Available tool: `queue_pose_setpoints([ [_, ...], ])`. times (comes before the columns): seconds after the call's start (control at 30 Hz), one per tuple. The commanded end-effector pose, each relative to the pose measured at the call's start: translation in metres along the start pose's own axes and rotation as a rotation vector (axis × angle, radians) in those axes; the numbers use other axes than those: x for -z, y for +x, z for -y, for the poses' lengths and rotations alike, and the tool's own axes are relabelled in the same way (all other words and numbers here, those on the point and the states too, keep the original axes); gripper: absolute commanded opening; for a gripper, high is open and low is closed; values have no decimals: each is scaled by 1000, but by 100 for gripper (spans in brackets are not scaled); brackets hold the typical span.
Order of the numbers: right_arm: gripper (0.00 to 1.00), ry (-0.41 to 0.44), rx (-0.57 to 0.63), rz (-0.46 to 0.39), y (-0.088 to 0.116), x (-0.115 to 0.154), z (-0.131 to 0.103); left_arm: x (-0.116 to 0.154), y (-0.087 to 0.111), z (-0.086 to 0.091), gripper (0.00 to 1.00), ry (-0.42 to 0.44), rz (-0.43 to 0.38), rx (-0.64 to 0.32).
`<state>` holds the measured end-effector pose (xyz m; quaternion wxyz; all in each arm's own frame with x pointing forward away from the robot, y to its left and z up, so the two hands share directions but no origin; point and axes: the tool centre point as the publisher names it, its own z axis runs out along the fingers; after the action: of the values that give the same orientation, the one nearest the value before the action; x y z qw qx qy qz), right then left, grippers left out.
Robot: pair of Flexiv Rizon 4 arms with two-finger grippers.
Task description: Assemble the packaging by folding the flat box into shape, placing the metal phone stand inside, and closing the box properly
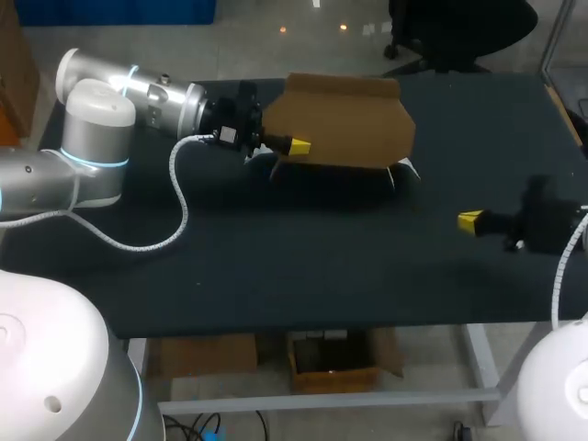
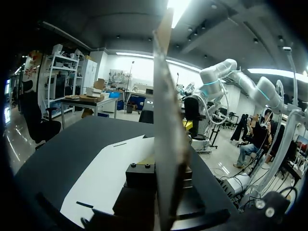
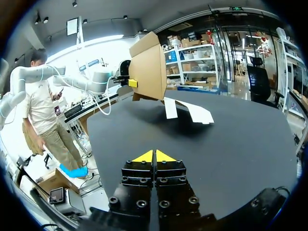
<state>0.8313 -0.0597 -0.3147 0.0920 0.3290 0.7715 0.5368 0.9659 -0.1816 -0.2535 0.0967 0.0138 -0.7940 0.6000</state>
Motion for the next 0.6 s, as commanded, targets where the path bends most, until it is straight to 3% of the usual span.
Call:
queue_pose_setpoints([
  [0.03, 2, -5, 12, -7, -3, 3, 0, 0, 0, 0, 0, -1, -1, 0],
  [0.6, 0, 81, 87, -33, 10, -5, -8, 0, 0, 0, 0, -1, -1, 0],
])
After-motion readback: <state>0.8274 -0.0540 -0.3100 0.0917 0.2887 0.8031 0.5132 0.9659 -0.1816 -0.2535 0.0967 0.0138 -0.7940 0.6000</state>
